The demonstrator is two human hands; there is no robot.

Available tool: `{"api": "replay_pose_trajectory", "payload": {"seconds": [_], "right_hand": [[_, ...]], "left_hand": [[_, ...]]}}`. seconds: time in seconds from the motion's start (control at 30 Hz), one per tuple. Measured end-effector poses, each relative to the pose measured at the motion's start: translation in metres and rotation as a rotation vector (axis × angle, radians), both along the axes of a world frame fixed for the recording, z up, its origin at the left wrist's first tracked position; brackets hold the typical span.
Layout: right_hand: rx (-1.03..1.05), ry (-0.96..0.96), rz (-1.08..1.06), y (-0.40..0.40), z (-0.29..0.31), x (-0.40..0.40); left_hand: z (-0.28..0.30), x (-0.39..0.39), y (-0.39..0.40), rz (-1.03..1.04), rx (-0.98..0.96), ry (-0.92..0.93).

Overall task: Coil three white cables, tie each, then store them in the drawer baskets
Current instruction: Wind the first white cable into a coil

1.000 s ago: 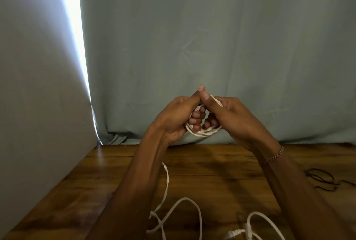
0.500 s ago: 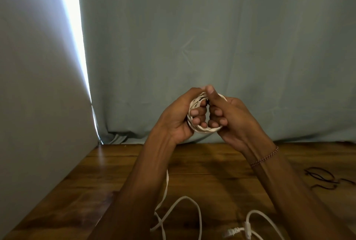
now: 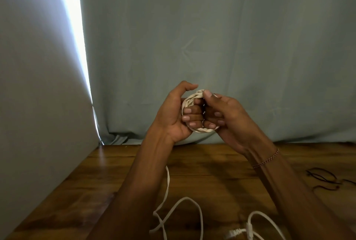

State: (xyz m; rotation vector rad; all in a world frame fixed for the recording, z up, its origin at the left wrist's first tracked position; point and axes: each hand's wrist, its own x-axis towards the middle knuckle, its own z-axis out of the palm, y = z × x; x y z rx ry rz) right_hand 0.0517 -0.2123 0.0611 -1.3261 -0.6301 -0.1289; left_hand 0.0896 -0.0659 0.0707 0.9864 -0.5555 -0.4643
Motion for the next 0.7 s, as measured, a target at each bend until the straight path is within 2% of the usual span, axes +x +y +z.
{"api": "replay_pose_trajectory", "payload": {"seconds": [0.13, 0.27, 0.37, 0.53, 0.7], "right_hand": [[-0.018, -0.042, -0.068, 0.002, 0.0, 0.001], [-0.024, -0.112, -0.244, 0.008, -0.003, 0.003], [-0.032, -0.132, -0.343, 0.012, -0.006, 0.005], [0.088, -0.022, -0.317, 0.008, -0.004, 0.01], [0.007, -0.072, -0.434, 0.003, -0.008, 0.015]], "left_hand": [[-0.001, 0.002, -0.001, 0.006, -0.009, -0.073], [-0.003, 0.001, -0.006, 0.167, 0.076, -0.173], [-0.002, -0.004, -0.008, 0.247, 0.1, -0.168], [0.001, -0.014, -0.018, 0.194, 0.046, -0.116], [-0.003, -0.017, -0.027, 0.482, 0.215, -0.269]]}}
